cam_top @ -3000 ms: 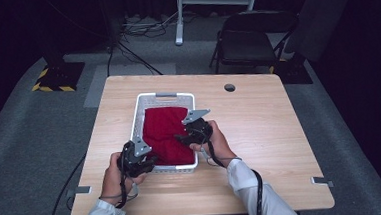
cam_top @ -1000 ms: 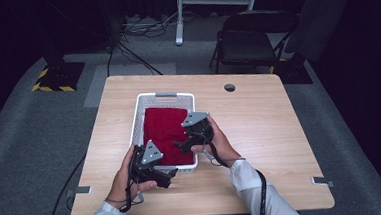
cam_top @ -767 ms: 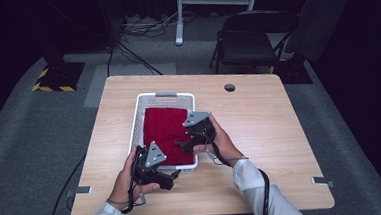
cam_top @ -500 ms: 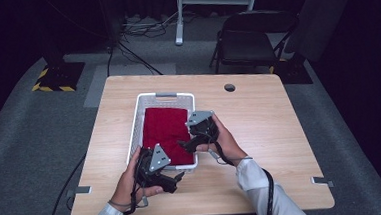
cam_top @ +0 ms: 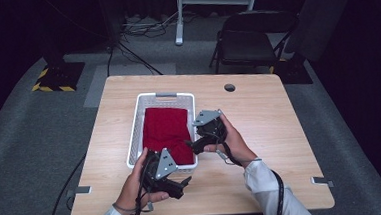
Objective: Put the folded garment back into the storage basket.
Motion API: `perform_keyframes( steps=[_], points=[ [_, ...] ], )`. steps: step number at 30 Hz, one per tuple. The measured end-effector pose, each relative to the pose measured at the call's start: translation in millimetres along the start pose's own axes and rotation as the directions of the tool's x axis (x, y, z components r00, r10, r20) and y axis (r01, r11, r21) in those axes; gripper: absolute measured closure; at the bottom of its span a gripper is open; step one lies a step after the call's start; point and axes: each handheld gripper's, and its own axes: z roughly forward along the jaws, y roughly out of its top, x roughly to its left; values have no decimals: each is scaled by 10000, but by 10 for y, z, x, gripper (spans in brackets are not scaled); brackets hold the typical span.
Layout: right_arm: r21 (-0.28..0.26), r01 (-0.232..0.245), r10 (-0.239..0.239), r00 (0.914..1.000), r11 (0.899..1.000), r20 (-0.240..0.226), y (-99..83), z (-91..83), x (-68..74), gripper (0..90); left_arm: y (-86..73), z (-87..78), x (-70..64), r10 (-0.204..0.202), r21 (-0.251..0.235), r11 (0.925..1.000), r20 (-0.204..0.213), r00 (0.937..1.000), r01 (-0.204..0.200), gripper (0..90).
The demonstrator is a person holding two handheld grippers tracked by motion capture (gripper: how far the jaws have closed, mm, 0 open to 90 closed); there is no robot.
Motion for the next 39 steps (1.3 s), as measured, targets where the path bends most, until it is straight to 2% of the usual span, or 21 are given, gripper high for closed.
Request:
perform_keyframes(
  steps=[4, 10, 14, 21, 26, 32, 34, 39],
  points=[
    [-28, 77, -77, 10000, 10000, 22, -31, -90, -7, 21, 31, 7, -73, 113, -96, 9999, 177, 9998, -111, 14],
    [-41, 441, -441, 9989, 9990, -139, -60, -191, 22, 23, 67, 31, -184, 354, -199, 9992, 294, 9989, -348, 14],
    [2, 575, -575, 9983, 9983, -97, -69, -240, 38, 23, 85, 49, -260, 682, -128, 9976, 489, 9965, -677, 15],
    [159, 672, -673, 9977, 9976, 74, -94, -347, 59, 23, 103, 90, -366, 906, -220, 9958, 722, 9933, -892, 18],
    [370, 825, -832, 9963, 9959, 191, -139, -419, 71, 23, 103, 157, -463, 1125, -73, 9936, 1053, 9881, -1123, 20],
    [514, 908, -917, 9957, 9945, 162, -217, -481, 90, 23, 86, 223, -532, 1298, 8, 9914, 1238, 9838, -1309, 22],
    [496, 937, -953, 9950, 9944, 314, -253, -500, 108, 26, 63, 271, -575, 1431, -8, 9895, 1351, 9804, -1443, 23],
    [469, 1086, -1105, 9930, 9930, 417, -343, -563, 146, 26, 15, 352, -617, 1446, 54, 9891, 1536, 9775, -1471, 27]
  ],
)
